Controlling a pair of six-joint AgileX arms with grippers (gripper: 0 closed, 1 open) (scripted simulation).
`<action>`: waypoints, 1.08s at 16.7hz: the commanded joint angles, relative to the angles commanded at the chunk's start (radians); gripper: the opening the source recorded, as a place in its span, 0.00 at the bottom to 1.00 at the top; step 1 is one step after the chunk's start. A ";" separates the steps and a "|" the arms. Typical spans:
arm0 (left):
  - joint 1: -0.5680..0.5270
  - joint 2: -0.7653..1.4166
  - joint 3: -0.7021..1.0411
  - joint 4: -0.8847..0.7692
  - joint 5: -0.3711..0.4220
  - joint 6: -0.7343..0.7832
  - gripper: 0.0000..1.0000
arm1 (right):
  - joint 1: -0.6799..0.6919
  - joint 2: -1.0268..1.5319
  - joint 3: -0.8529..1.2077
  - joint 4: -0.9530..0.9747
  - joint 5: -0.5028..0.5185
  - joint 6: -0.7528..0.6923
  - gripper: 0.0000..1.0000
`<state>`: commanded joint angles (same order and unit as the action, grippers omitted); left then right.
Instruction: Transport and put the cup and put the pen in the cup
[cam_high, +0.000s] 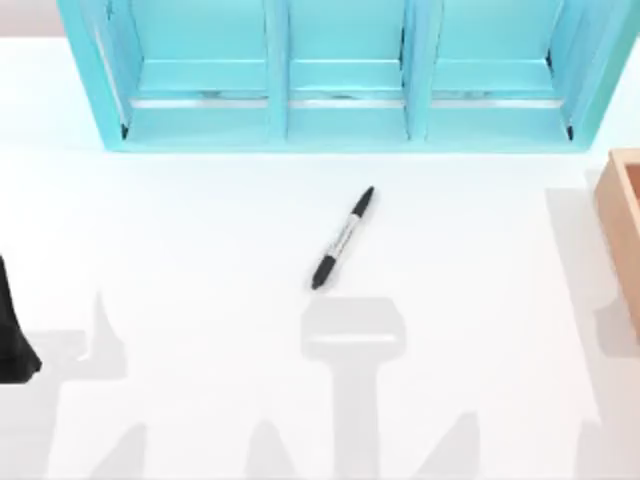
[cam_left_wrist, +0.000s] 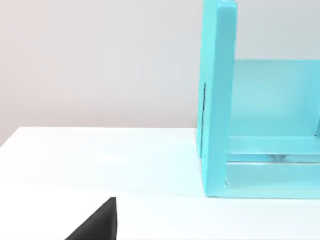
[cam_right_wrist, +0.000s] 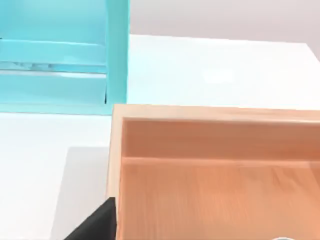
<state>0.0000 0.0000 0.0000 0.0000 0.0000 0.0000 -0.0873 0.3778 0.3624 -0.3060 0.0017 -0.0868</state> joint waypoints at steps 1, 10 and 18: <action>0.000 0.000 0.000 0.000 0.000 0.000 1.00 | -0.017 0.094 0.079 -0.066 0.000 -0.017 1.00; 0.000 0.000 0.000 0.000 0.000 0.000 1.00 | -0.184 0.999 0.772 -0.688 -0.002 -0.173 1.00; 0.000 0.000 0.000 0.000 0.000 0.000 1.00 | -0.270 1.416 1.157 -0.986 -0.001 -0.259 1.00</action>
<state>0.0000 0.0000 0.0000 0.0000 0.0000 0.0000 -0.3573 1.7942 1.5196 -1.2924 0.0012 -0.3454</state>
